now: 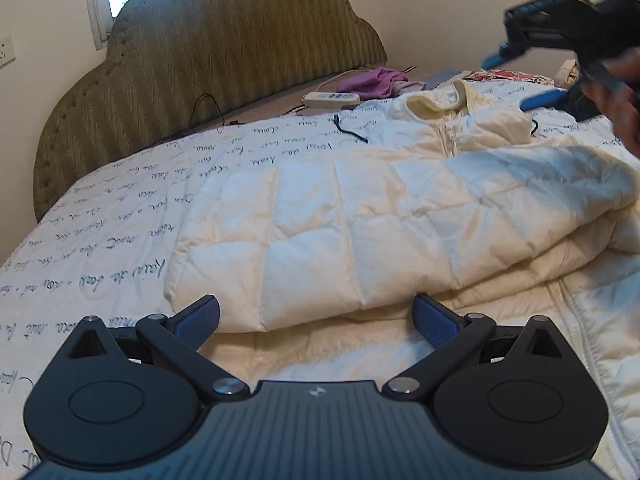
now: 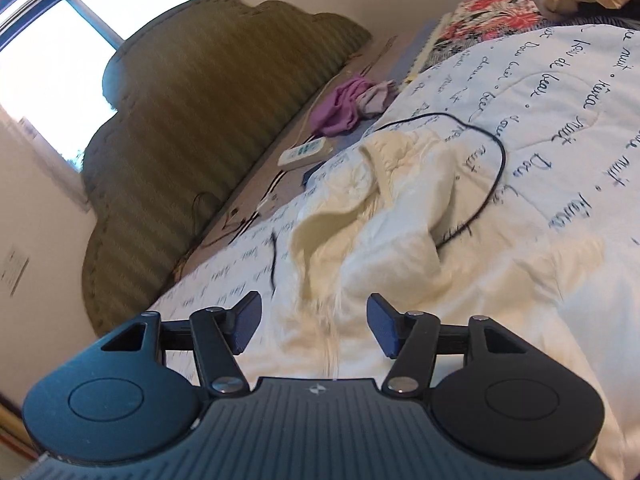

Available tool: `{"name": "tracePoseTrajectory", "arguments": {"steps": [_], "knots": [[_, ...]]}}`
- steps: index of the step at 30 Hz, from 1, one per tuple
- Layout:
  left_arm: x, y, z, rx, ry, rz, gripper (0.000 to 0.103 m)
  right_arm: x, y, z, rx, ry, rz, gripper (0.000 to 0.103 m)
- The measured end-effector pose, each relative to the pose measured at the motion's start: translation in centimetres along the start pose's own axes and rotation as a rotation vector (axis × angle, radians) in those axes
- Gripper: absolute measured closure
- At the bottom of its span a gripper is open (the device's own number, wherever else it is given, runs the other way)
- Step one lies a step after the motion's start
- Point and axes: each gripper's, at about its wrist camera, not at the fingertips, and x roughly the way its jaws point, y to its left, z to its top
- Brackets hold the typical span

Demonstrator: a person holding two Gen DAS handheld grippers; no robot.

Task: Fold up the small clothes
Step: 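Grasp the jacket collar with the right gripper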

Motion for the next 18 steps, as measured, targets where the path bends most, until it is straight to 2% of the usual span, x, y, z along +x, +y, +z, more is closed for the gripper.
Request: {"name": "tracePoseTrajectory", "arguments": {"steps": [2,3,6,10,18], "knots": [[0.5,0.2,-0.7,-0.018,0.017,-0.014,0.000,1.9,-0.7,1.6,0.060,-0.031,-0.006,0.036],[0.8,0.2,-1.0,-0.024,0.027,-0.021,0.000,3.0,-0.8,2.5,0.051,-0.038,-0.022,0.033],[1.0,0.1,-1.4,-0.021,0.029,-0.026,0.000,5.7,-0.8,4.8,-0.027,-0.094,-0.174,0.032],[1.2,0.1,-1.6,-0.021,0.027,-0.034,0.000,9.2,-1.3,7.2,-0.044,-0.082,-0.229,0.032],[1.5,0.4,-1.6,-0.038,0.037,-0.050,0.000,16.0,0.8,9.5,-0.258,-0.089,-0.367,0.032]]}}
